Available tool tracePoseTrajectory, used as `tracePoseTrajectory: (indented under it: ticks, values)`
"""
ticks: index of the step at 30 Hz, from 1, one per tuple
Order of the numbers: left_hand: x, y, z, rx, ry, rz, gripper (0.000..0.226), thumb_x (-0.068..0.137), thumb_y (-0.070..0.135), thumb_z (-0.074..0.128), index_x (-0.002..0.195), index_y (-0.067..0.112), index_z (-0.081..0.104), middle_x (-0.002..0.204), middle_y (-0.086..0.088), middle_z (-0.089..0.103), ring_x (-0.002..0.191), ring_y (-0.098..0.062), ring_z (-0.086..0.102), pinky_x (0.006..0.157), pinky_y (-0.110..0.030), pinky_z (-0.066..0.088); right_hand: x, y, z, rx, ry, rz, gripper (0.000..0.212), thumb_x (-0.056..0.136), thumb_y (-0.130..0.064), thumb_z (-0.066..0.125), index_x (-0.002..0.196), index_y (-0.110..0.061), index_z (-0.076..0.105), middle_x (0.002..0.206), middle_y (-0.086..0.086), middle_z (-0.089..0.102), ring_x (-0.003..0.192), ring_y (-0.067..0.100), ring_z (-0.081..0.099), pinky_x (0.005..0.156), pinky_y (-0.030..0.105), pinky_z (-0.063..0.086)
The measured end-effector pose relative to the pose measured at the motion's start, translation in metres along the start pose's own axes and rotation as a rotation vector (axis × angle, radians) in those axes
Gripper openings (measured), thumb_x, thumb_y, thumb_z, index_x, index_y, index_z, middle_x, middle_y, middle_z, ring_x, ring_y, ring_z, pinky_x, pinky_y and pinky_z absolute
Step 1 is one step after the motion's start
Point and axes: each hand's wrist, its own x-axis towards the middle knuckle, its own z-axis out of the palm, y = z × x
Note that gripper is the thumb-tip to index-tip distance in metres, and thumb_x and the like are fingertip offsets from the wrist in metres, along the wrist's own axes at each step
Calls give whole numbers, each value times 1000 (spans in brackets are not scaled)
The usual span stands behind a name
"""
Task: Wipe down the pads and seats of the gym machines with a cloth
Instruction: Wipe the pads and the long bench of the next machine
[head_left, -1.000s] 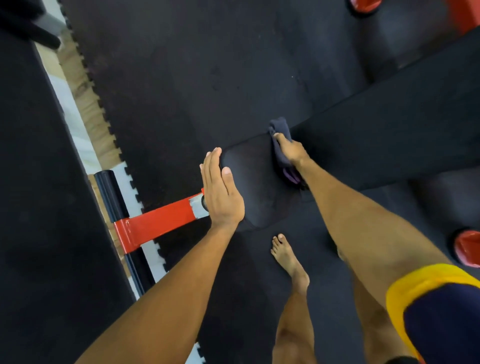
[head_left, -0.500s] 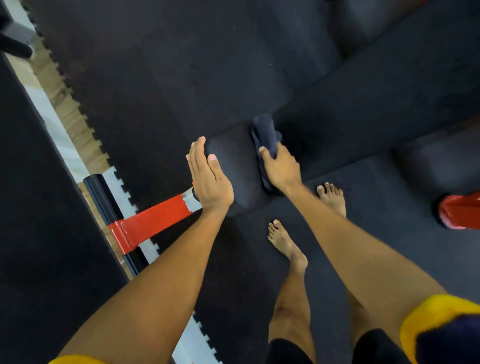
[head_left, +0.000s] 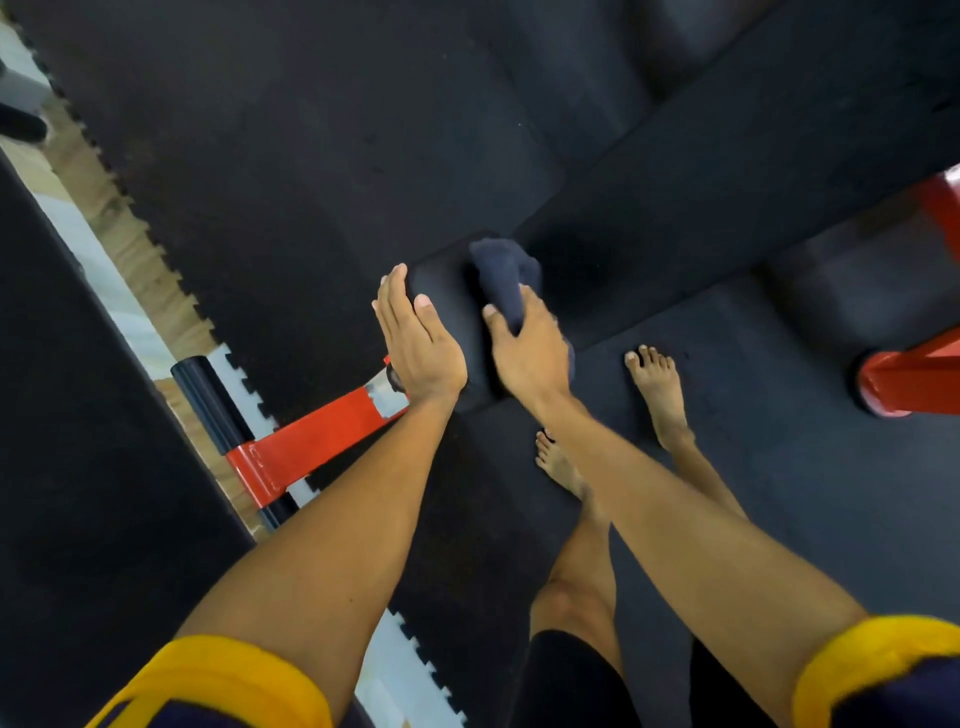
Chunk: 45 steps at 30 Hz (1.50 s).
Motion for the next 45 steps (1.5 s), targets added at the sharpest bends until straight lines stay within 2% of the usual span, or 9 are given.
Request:
tracePoseTrajectory:
  ticks: [5,10,13,17,20,28,33,37,45]
  values:
    - [0,-1,0,8,-8,1,52,106,28,25,149,6,43,154,-9,44,149,-22,31,124,-21,8,-27,29,-16,16,-91,-185,56,101,-33,58,154,-26,42,151,-8,53,137,10,49,114,30,41]
    - [1,1,-1,-26,-33,-25,48,107,26,28,149,9,43,155,-8,43,148,-22,31,122,-47,25,16,38,-21,61,10,189,63,102,-35,50,159,-44,25,149,6,54,134,34,52,110,41,41]
    - [1,1,-2,-36,-31,-14,48,107,25,28,148,7,44,154,-10,43,147,-23,32,121,-47,25,16,3,-13,71,-8,162,61,101,-33,50,152,-58,29,154,-3,50,137,31,48,114,39,35]
    - [2,-2,-3,-33,-51,-10,47,104,21,34,148,7,43,154,-12,42,147,-25,32,120,-47,26,-42,-11,2,23,-63,-196,59,96,-10,55,149,-34,49,158,-10,44,144,10,38,117,22,26]
    - [1,-4,-5,-55,-58,-26,48,105,28,31,150,11,41,156,-9,39,148,-22,30,120,-46,29,-59,16,3,30,-27,-300,63,93,-3,56,149,-31,49,159,-9,41,148,10,34,121,26,27]
    - [1,1,-4,-52,-38,-35,49,106,27,27,150,11,42,156,-6,42,147,-19,30,122,-41,25,16,13,-6,116,150,298,48,101,-26,43,145,-44,48,145,2,56,132,33,53,108,43,40]
    - [3,-1,-2,-59,-33,-6,53,104,32,27,148,6,45,153,-11,44,145,-24,34,119,-25,23,-36,-7,16,114,148,-7,56,93,-15,57,145,-35,53,146,-8,57,135,16,52,112,28,36]
    - [4,-4,-4,-61,-63,-8,48,106,28,30,149,9,42,155,-10,41,147,-23,31,119,-36,29,-72,9,45,234,331,-196,63,77,-4,61,138,-17,60,144,-2,59,138,14,49,118,44,36]
    - [-3,4,-3,-86,-36,-43,48,108,24,30,153,10,38,160,-6,36,152,-19,24,123,-43,23,-43,15,56,560,631,113,51,82,-41,58,127,-18,66,122,1,69,116,19,63,101,44,50]
